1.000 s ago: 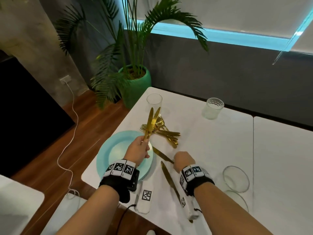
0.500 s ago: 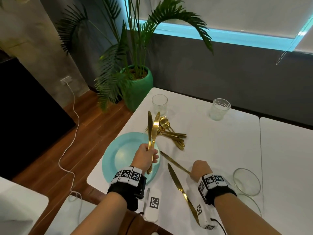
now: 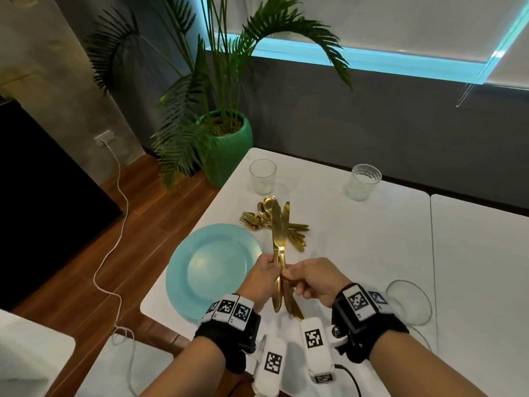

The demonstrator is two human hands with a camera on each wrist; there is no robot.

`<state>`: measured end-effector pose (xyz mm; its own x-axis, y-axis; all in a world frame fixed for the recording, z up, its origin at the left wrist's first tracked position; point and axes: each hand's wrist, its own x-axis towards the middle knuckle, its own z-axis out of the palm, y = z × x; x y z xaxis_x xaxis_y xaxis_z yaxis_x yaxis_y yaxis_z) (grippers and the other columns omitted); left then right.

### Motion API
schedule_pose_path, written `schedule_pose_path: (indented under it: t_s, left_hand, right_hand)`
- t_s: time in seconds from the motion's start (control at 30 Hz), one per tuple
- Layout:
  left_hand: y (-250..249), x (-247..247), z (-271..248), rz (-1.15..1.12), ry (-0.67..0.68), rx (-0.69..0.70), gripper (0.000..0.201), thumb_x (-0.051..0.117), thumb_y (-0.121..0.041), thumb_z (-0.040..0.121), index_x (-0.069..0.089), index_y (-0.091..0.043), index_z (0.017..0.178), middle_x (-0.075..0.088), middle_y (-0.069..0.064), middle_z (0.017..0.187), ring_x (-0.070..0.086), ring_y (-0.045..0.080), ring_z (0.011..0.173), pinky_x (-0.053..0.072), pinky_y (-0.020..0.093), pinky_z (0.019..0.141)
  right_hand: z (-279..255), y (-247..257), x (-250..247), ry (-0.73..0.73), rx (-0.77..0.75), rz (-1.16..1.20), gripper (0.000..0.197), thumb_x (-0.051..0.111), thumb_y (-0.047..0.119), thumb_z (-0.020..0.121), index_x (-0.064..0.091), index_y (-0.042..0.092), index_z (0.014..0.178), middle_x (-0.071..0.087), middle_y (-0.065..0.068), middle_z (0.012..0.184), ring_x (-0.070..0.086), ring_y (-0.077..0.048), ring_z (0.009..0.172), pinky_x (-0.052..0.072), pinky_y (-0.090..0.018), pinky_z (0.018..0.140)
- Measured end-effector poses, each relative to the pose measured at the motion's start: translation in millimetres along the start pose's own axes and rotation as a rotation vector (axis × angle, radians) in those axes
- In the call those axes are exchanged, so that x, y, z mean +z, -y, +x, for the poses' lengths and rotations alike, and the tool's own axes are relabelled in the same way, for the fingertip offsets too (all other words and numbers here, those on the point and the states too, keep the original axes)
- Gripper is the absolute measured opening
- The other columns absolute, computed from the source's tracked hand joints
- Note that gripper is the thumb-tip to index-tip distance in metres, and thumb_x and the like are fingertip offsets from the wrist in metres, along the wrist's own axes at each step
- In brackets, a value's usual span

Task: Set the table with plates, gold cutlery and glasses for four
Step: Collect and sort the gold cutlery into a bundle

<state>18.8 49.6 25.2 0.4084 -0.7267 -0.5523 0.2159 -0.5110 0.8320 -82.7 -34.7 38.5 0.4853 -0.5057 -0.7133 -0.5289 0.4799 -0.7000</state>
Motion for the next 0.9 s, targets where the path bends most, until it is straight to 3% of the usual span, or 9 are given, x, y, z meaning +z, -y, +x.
schedule_pose_path:
  t_s: [0.13, 0.3, 0.37, 0.43, 0.57, 0.7, 0.9]
  left_hand:
    - [2.4, -1.5, -5.4, -0.122, 0.045, -0.045, 0.013, 0.037, -0.02, 0.101, 0.048, -0.014, 0.105, 0.064, 0.015, 0.096, 0.062, 0.027, 0.08, 0.053, 0.037, 0.073]
    - [5.6, -3.8, -4.3, -0.003, 0.013, -0.033, 0.014, 0.035, -0.02, 0.101, 0.044, -0.012, 0.108, 0.062, 0.009, 0.084, 0.058, 0.021, 0.063, 0.047, 0.029, 0.055]
    - [6.9, -8.5, -1.2, 0.025, -0.038, -0.04, 0.014, 0.036, -0.018, 0.1, 0.043, -0.01, 0.109, 0.06, 0.004, 0.081, 0.053, 0.016, 0.06, 0.041, 0.027, 0.053]
    - [8.1, -15.6, 1.1, 0.034, -0.088, -0.042, 0.013, 0.035, -0.017, 0.1, 0.043, -0.012, 0.109, 0.057, 0.002, 0.081, 0.05, 0.014, 0.06, 0.04, 0.024, 0.053]
    - [10.0, -24.7, 3.2, 0.096, -0.12, -0.01, 0.017, 0.036, -0.018, 0.1, 0.042, -0.015, 0.116, 0.056, 0.001, 0.085, 0.051, 0.012, 0.066, 0.044, 0.021, 0.058]
    - [12.3, -25.2, 5.4, 0.119, -0.113, -0.011, 0.019, 0.038, -0.017, 0.1, 0.042, -0.017, 0.118, 0.058, 0.0, 0.088, 0.053, 0.01, 0.069, 0.045, 0.019, 0.059]
    - [13.4, -17.7, 5.9, 0.127, -0.086, -0.01, 0.022, 0.039, -0.012, 0.099, 0.043, -0.011, 0.12, 0.057, 0.0, 0.085, 0.053, 0.01, 0.066, 0.045, 0.02, 0.058]
  right_hand:
    - [0.6, -4.2, 4.9, 0.023, -0.011, -0.072, 0.009, 0.066, 0.008, 0.084, 0.07, 0.001, 0.082, 0.059, -0.005, 0.05, 0.048, -0.01, 0.039, 0.032, -0.016, 0.036]
    - [3.0, -9.0, 10.9, -0.009, -0.074, -0.174, 0.01, 0.071, 0.015, 0.081, 0.066, 0.007, 0.077, 0.063, -0.008, 0.061, 0.049, -0.011, 0.043, 0.038, -0.018, 0.04]
    - [6.1, -13.1, 7.6, -0.074, -0.049, -0.366, 0.016, 0.076, 0.021, 0.077, 0.065, 0.009, 0.08, 0.065, -0.007, 0.068, 0.054, -0.013, 0.05, 0.047, -0.021, 0.048]
    - [7.5, -23.3, 4.0, -0.106, 0.038, -0.735, 0.029, 0.079, 0.029, 0.074, 0.066, 0.009, 0.09, 0.066, -0.005, 0.078, 0.059, -0.016, 0.063, 0.054, -0.025, 0.065]
    - [7.9, -53.8, 6.9, -0.149, 0.122, -1.067, 0.042, 0.082, 0.033, 0.068, 0.061, 0.01, 0.097, 0.067, -0.004, 0.104, 0.066, -0.017, 0.088, 0.056, -0.024, 0.076]
    - [9.8, -65.8, 7.7, -0.205, 0.107, -1.06, 0.025, 0.072, 0.019, 0.076, 0.048, 0.013, 0.073, 0.065, -0.006, 0.102, 0.068, -0.02, 0.097, 0.056, -0.024, 0.08]
    - [5.3, -70.7, 9.0, -0.281, 0.098, -1.058, 0.017, 0.065, 0.021, 0.08, 0.06, 0.013, 0.094, 0.063, -0.003, 0.096, 0.065, -0.018, 0.093, 0.052, -0.022, 0.075]
